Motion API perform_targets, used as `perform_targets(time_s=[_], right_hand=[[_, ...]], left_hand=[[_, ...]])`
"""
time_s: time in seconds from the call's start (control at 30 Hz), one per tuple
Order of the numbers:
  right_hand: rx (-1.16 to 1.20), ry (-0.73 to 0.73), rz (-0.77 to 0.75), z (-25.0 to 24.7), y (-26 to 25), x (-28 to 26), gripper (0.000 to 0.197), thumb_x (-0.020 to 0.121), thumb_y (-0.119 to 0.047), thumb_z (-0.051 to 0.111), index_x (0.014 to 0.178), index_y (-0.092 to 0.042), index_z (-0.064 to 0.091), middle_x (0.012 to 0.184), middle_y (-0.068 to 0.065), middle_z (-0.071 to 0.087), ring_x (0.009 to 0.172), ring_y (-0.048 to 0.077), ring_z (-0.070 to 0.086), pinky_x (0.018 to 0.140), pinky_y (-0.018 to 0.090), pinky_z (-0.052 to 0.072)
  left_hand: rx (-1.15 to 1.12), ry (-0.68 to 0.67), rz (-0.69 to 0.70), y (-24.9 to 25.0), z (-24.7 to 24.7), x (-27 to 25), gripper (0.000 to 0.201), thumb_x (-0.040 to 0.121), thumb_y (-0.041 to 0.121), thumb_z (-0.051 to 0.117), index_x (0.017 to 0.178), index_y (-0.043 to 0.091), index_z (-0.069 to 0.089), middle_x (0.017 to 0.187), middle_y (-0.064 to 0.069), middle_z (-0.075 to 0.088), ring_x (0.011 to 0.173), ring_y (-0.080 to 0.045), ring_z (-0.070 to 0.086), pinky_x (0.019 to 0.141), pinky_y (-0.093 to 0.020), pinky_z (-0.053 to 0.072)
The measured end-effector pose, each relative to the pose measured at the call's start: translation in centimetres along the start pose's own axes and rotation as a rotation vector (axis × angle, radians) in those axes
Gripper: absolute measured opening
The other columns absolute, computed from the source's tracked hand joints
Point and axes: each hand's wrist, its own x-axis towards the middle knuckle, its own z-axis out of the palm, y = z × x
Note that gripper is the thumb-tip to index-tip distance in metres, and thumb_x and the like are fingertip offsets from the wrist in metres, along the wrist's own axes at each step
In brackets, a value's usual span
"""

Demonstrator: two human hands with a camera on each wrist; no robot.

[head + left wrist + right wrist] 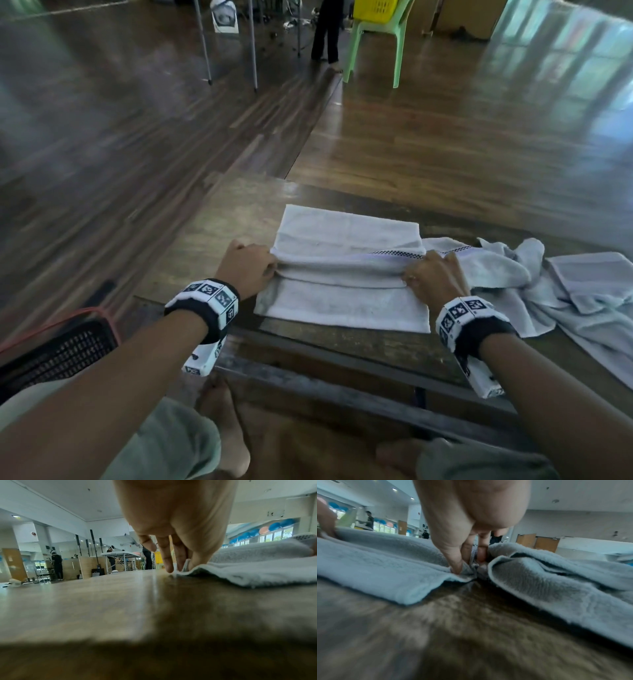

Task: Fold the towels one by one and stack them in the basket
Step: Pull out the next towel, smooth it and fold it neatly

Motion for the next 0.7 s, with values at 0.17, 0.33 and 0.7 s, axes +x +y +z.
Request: perform_targets(time_s=[0.17,0.33,0.7], right_hand=[[0.082,-0.044,0.024,-0.1,0.8,2.6,0.021,0.088,-0.025,0.054,0.079,-0.037,0.069,0.091,-0.017,0.07,0.104,0.014,0.05,0.087,0.039,0.027],[0.346,0.112,0.077,-1.3,2.2,0.1,0.018,0.085,-0.019,0.057,0.081,-0.032,0.068,0.093,-0.008,0.068,0.103,0.018,0.054,0.086,0.039,0.026],[0.284,0.003,-0.012,0.8,1.6,-6.2,0.014,0.086,-0.03,0.059,0.082,-0.038,0.069,0.095,-0.018,0.069,0.099,0.008,0.053,0.077,0.032,0.018]], left_hand=[[0.035,-0.105,-0.064,-0.1,-0.7,2.2,0.022,0.087,0.028,0.046,0.09,0.024,0.068,0.099,0.005,0.064,0.097,-0.019,0.057,0.091,-0.037,0.029],[-0.048,0.007,-0.065,-1.3,-2.7,0.9,0.018,0.088,0.038,0.055,0.081,0.027,0.067,0.084,0.013,0.061,0.09,-0.013,0.056,0.082,-0.033,0.026],[-0.084,-0.121,0.045,0.6,-2.4,-4.5,0.024,0.092,0.039,0.052,0.11,0.035,0.068,0.108,0.013,0.062,0.106,-0.009,0.052,0.088,-0.029,0.028]])
